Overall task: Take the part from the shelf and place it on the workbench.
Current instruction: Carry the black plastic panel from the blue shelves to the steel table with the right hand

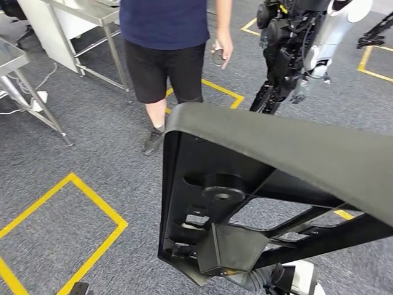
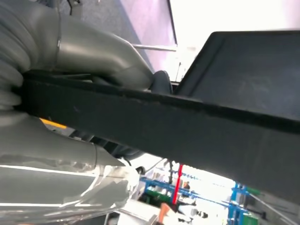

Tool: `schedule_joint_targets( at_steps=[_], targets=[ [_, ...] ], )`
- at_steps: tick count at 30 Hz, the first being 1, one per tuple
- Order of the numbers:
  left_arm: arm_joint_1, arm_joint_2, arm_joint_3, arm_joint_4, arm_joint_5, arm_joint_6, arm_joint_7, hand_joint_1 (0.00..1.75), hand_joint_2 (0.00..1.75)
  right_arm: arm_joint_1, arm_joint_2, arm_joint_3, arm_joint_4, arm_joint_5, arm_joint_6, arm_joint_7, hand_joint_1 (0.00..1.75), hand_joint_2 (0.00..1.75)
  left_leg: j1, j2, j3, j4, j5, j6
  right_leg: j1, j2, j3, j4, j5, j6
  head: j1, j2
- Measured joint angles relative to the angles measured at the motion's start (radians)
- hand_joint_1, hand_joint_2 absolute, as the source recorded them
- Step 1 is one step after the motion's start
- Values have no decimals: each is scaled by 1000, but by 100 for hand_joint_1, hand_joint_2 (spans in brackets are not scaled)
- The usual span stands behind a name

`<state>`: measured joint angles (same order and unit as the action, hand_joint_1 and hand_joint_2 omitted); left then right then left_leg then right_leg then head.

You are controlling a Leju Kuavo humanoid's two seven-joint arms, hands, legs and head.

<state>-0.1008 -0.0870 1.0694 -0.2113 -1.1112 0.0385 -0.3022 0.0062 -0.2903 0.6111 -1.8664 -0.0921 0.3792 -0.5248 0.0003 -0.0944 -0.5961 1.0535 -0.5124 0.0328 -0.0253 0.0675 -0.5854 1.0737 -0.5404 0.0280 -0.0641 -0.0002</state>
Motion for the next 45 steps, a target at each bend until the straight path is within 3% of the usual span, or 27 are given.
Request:
schedule_joint_targets(
  at_steps=[1,2,3,4,7,9,10,11,12,14,16,18,19,21,23,25,26,27,29,30,32,34,36,38,40,42,45],
  targets=[
    [-2,-2,-2,0,-3,-2,1,0,0,0,0,1,1,0,0,2,175,175,1,-12,-4,1,0,-5,0,15,7,-19,0,-2,0,0],
    [-3,-3,-4,0,-4,-5,2,0,0,0,0,2,1,0,0,4,175,175,3,-24,-7,0,1,-11,1,14,9,-24,-3,-5,-1,0],
    [-2,-4,-5,0,-5,-6,4,0,0,-2,0,2,2,-1,0,6,175,175,5,-33,-9,-1,2,-17,1,2,11,-26,-3,-9,-1,0],
    [-1,-6,-6,0,-6,-6,6,0,0,-3,1,3,2,-1,0,8,175,175,4,-26,-11,2,-2,-22,0,-10,14,-28,-3,-15,-1,0],
    [-8,-13,-10,0,-10,-7,15,0,0,-2,1,6,1,-2,0,12,175,175,1,52,-58,106,-61,-35,-3,-55,25,-34,-7,-29,-2,0],
    [-12,-15,-11,0,-12,-10,23,0,0,5,1,9,1,-2,-3,16,175,175,5,76,-121,228,-109,-41,-1,-87,31,-34,-14,-32,-2,0],
    [-11,-16,-12,0,-12,-12,27,0,0,9,1,10,1,-1,-5,18,175,175,7,79,-138,260,-112,-43,-1,-102,34,-34,-19,-32,-2,0],
    [-9,-17,-12,0,-13,-14,30,0,0,11,1,12,1,-1,-8,20,175,175,8,83,-137,255,-96,-44,-1,-117,40,-34,-23,-30,-2,0],
    [-6,-17,-13,0,-14,-16,33,0,0,13,1,14,1,-1,-10,21,175,175,8,88,-117,212,-64,-43,-1,-129,47,-34,-28,-29,-2,0],
    [-4,-18,-13,0,-16,-18,35,0,0,14,1,16,1,-1,-13,22,175,175,3,127,-56,87,-2,-36,1,-152,61,-34,-40,-22,-2,0],
    [-7,-20,-14,0,-20,-20,38,0,0,17,0,17,0,0,-15,24,175,175,-8,167,-26,22,12,-22,6,-171,70,-34,-49,-12,-2,0],
    [-5,-21,-16,0,-22,-22,42,0,0,18,-1,18,-1,3,-17,27,175,175,-14,163,-26,16,3,-10,9,-191,77,-38,-55,-2,-2,0],
    [-2,-22,-18,0,-23,-22,43,0,0,18,-2,19,-3,5,-19,29,175,175,-12,153,-25,13,3,-5,8,-189,83,-38,-60,3,-2,0],
    [-1,-23,-21,0,-25,-23,45,0,0,16,-3,20,-9,8,-20,30,175,175,-5,131,-18,7,3,6,5,-144,75,-4,-88,10,-1,0],
    [-6,-27,-25,0,-26,-25,45,0,0,16,-6,20,-12,10,-21,36,175,175,-2,108,-14,6,2,15,5,-89,18,108,-144,10,-1,0],
    [-10,-31,-28,0,-26,-27,44,0,0,17,-8,21,-12,11,-21,46,175,175,-3,82,-12,6,0,18,6,-75,-52,221,-171,8,-1,0],
    [-10,-33,-29,0,-26,-27,44,0,0,16,-9,21,-12,11,-21,50,175,175,-3,69,-9,6,-1,19,7,-74,-69,233,-155,7,-1,0],
    [-10,-35,-31,0,-26,-28,43,0,0,14,-9,22,-12,10,-21,54,175,175,-3,56,-6,6,-2,19,7,-71,-67,204,-119,5,-1,0],
    [-10,-38,-33,0,-26,-28,42,0,0,8,-9,23,-12,9,-21,59,175,175,-3,31,1,7,-6,16,7,-46,-29,82,-36,-1,-1,0],
    [-11,-39,-33,1,-25,-28,41,0,0,5,-9,24,-12,9,-21,60,175,175,-3,20,2,8,-9,13,6,-28,-10,27,-11,-2,-1,0],
    [-12,-41,-34,1,-22,-28,39,0,0,1,-9,25,-12,7,-21,63,175,175,0,2,-2,8,-9,2,8,-3,5,-15,-3,-6,-1,0],
    [-10,-40,-34,1,-20,-28,37,0,0,-9,-8,25,-12,3,-21,66,175,175,3,-12,-5,6,-9,-9,7,-18,9,-23,-1,-13,-1,0],
    [-8,-41,-34,1,-18,-28,35,0,0,-21,-5,25,-13,-2,-21,67,175,175,1,12,-15,31,-27,-19,2,-39,15,-29,0,-24,-2,0],
    [-10,-42,-34,1,-18,-28,35,0,0,-25,-4,25,-13,-4,-21,68,175,175,1,58,-61,124,-77,-30,0,-64,22,-32,-3,-33,-4,0],
    [-10,-42,-34,1,-18,-28,34,0,0,-25,-4,25,-12,-6,-21,69,175,175,7,77,-122,240,-116,-39,1,-90,27,-31,-9,-35,-4,0],
    [-7,-42,-34,1,-18,-28,33,0,0,-26,-4,26,-12,-7,-21,70,175,175,11,83,-131,247,-91,-44,1,-112,35,-31,-17,-31,-4,0],
    [-5,-42,-34,1,-19,-28,32,0,0,-27,-4,26,-12,-10,-21,70,175,175,6,121,-46,71,2,-35,2,-142,56,-32,-33,-22,-4,0]
  ],
)
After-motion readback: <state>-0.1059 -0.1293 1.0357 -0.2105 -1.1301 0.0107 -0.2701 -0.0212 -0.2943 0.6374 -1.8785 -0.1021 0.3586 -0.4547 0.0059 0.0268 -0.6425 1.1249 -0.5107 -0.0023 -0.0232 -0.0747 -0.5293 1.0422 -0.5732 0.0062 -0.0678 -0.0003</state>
